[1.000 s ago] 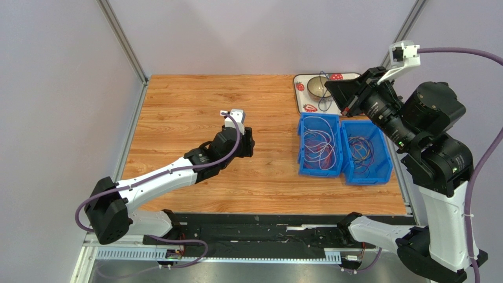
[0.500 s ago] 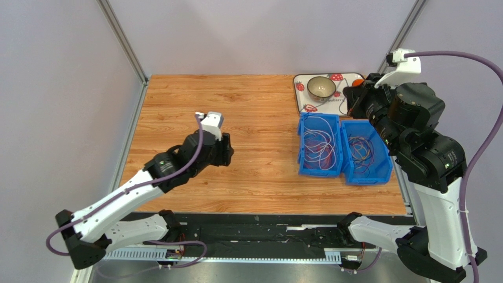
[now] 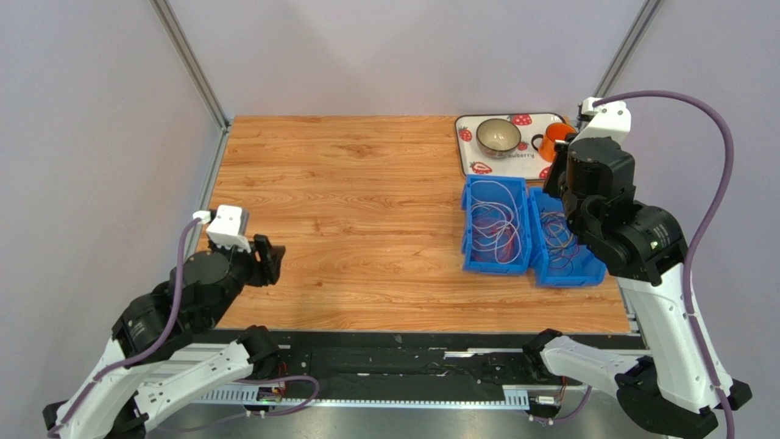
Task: Untangle the cables
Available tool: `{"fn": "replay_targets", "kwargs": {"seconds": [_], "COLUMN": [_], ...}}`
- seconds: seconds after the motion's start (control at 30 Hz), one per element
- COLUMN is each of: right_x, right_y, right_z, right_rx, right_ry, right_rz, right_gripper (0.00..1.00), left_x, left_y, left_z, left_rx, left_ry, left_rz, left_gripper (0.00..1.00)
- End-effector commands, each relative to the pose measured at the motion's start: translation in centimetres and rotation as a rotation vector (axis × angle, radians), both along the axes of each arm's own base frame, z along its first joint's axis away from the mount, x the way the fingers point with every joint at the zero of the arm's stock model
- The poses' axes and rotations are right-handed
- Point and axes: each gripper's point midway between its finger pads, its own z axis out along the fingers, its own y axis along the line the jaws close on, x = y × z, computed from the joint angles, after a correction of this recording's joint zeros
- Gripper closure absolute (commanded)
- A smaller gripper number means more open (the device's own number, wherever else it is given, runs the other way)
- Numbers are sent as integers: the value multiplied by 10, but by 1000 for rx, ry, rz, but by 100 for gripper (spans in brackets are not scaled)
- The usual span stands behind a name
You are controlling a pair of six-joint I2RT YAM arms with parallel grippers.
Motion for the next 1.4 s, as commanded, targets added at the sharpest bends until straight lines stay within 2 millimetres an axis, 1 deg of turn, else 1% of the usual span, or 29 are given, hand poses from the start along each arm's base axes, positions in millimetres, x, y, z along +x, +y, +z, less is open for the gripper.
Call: {"fn": "replay_targets", "kwargs": {"seconds": [0.0, 0.07, 0.1, 0.17, 0.2, 0.23, 0.3, 0.37, 0.47, 0.5, 0.53, 0.57, 0.6, 0.67, 0.7, 0.77, 0.8, 0.9, 0.93, 0.97, 1.03, 1.1, 1.17, 1.27, 1.3, 1.33, 1.37], "right_x": [-7, -8, -10, -10, -10, -9, -8, -6, -2, -1, -1, 1, 2, 6, 7, 11, 13, 23, 24, 27, 33, 36, 41, 46, 48, 53, 57], "right_y": [-35, -42, -51, -58, -66, -68, -74, -75, -78, -79, -80, -79, -81, -83, -84, -85, -85, -82, -82, -81, -80, -81, -83, -86, -86, -87, -90], "right_z": [-12, -20, -22, -30, -32, -35, -38, -41, -49, -52, -56, -59, -68, -73, -83, -93, -103, -122, -134, -138, -152, -160, -168, -174, -175, -177, -176], "right_rx": [-24, -22, -11, -13, -9, -8, 2, 6, 12, 19, 19, 25, 24, 24, 19, 22, 29, 53, 58, 65, 78, 84, 91, 105, 111, 115, 136], "right_ry": [-7, 6, 5, 21, 26, 36, 45, 50, 66, 70, 79, 80, 99, 102, 123, 132, 152, 175, 198, 199, 229, 244, 261, 276, 278, 281, 279], "right_rz": [-184, -220, -260, -290, -319, -327, -347, -351, -362, -365, -367, -367, -376, -384, -390, -397, -399, -396, -398, -396, -402, -411, -418, -427, -424, -430, -430], "right_gripper": [100, 100, 100, 100, 100, 100, 100, 100, 100, 100, 100, 100, 100, 100, 100, 100, 100, 100, 100, 100, 100, 100, 100, 100, 100, 100, 95], "left_x": [-3, -7, -8, -8, -8, -7, -4, 1, 11, 14, 19, 22, 22, 21, 21, 19, 18, 15, 12, 11, 11, 12, 15, 14, 14, 14, 14], "left_y": [14, 13, 13, 21, 23, 26, 25, 23, 22, 21, 21, 19, 17, 15, 15, 18, 19, 26, 28, 32, 34, 35, 32, 32, 35, 35, 36], "left_z": [-16, -10, -8, -4, -3, -1, 5, 12, 18, 17, 10, 15, 15, 14, 13, 12, 12, 15, 22, 20, 24, 24, 19, 16, 17, 17, 17], "left_rx": [32, -9, -13, -25, -26, -16, -9, 20, 83, 101, 154, 142, 143, 127, 127, 116, 112, 107, 89, 98, 96, 108, 112, 111, 111, 106, 104], "left_ry": [-41, -81, -94, -122, -130, -147, -176, -209, -238, -244, -243, -270, -274, -279, -278, -284, -288, -288, -287, -274, -283, -305, -312, -315, -322, -326, -328], "left_rz": [14, -21, -28, 0, 8, 12, 11, 7, 23, 28, 37, 40, 32, 21, 23, 26, 29, 41, 46, 57, 68, 67, 64, 61, 69, 73, 76], "left_gripper": [36, 37, 38, 38, 38, 38, 38, 38, 38, 38, 38, 38, 38, 38, 38, 38, 38, 38, 38, 38, 38, 38, 37, 37, 37, 37, 37]}}
